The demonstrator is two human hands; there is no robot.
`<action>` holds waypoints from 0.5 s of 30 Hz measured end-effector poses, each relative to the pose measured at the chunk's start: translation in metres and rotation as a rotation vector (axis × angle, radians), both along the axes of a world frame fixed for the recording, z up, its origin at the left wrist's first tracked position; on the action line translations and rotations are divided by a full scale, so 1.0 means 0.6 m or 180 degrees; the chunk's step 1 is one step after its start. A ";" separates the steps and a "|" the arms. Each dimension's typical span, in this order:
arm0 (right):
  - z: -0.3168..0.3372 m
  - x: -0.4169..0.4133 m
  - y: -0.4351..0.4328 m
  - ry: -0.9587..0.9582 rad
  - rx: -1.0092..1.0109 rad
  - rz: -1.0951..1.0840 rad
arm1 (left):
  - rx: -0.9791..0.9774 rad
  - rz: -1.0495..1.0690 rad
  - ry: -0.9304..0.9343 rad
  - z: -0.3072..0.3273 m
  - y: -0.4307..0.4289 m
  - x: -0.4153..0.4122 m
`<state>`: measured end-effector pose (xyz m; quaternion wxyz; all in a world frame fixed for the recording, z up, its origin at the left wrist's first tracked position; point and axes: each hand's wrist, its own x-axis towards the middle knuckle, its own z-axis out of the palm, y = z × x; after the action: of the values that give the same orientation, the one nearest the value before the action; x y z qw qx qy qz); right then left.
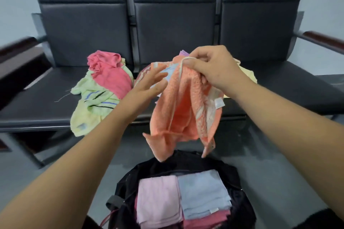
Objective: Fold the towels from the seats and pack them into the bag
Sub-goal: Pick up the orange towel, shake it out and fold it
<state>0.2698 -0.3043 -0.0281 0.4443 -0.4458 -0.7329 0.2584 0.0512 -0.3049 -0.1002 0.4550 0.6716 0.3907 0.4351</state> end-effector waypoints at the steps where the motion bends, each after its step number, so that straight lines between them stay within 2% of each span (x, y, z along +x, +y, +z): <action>1: 0.005 -0.005 -0.010 -0.0003 -0.0061 0.0075 | -0.0015 -0.0381 -0.0066 0.009 -0.017 0.008; 3: 0.012 -0.012 -0.026 -0.0029 -0.0222 0.0138 | -0.0134 -0.0638 -0.0072 0.017 -0.043 0.026; 8: -0.003 0.002 -0.046 -0.0340 -0.0574 0.0505 | -0.0516 -0.0240 -0.0569 0.010 -0.061 0.023; 12: -0.044 0.021 -0.045 -0.0594 -0.1207 0.0769 | -0.0785 -0.0229 -0.1033 0.019 -0.064 0.001; 15: -0.081 0.031 -0.047 -0.1082 -0.1531 0.1023 | -0.0885 -0.0104 -0.1154 0.024 -0.072 -0.002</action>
<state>0.2882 -0.3323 -0.0765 0.1514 -0.4533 -0.7754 0.4127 0.0502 -0.3482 -0.0859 0.6128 0.5195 0.3478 0.4833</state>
